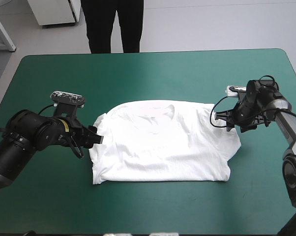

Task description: Fold the cloth

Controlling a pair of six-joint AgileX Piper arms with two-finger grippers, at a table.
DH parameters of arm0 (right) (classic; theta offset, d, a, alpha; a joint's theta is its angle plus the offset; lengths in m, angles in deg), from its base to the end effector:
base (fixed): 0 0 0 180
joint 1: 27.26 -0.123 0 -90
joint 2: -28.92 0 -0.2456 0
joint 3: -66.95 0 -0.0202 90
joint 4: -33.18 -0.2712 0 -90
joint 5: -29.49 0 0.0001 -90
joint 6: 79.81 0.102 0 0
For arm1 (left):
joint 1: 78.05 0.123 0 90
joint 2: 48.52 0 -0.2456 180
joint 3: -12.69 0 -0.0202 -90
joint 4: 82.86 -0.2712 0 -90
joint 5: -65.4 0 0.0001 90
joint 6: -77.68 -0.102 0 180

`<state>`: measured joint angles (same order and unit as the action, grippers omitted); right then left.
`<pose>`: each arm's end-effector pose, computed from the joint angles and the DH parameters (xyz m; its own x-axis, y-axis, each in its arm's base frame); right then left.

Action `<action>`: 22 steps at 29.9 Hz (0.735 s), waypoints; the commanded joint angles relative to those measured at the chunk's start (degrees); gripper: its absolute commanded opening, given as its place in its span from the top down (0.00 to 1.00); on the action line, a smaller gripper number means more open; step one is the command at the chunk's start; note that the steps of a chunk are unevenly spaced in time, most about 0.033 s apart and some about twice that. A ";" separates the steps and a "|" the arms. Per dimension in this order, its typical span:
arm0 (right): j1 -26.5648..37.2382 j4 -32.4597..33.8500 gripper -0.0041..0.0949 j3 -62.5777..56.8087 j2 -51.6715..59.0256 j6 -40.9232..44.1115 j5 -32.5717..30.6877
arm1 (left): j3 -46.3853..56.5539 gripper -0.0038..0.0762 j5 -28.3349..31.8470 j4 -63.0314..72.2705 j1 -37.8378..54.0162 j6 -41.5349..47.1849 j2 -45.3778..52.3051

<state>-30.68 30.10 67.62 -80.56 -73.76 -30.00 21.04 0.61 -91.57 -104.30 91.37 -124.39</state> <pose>0.3648 0.0265 0.1864 -0.9779 0.0742 -0.1956 0.0611 0.9955 0.0719 0.2395 -0.1025 0.3221 -0.8200 0.2134 -0.5312 0.2362 0.9714 0.0257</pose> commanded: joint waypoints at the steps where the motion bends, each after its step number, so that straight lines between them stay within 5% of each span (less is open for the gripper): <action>1: 0.57 -0.18 0.54 1.60 -0.32 -0.68 1.83 | -1.93 0.27 1.75 -0.43 -0.30 0.55 0.93; 11: 0.57 -1.09 0.68 0.68 -5.83 -0.93 1.04 | -1.93 0.27 1.76 -0.32 -0.30 0.55 0.93; 15: 0.47 -2.73 0.95 0.68 -6.51 -1.96 0.31 | -1.93 0.27 1.65 -0.32 -0.30 0.55 0.93; 22: -0.55 -6.90 0.98 1.43 -2.20 -5.46 -0.18 | -1.93 0.27 1.76 -0.32 -0.30 0.55 0.93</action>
<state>-30.18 28.40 68.72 -86.28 -76.90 -29.61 21.04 0.55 -91.52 -104.30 91.37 -124.39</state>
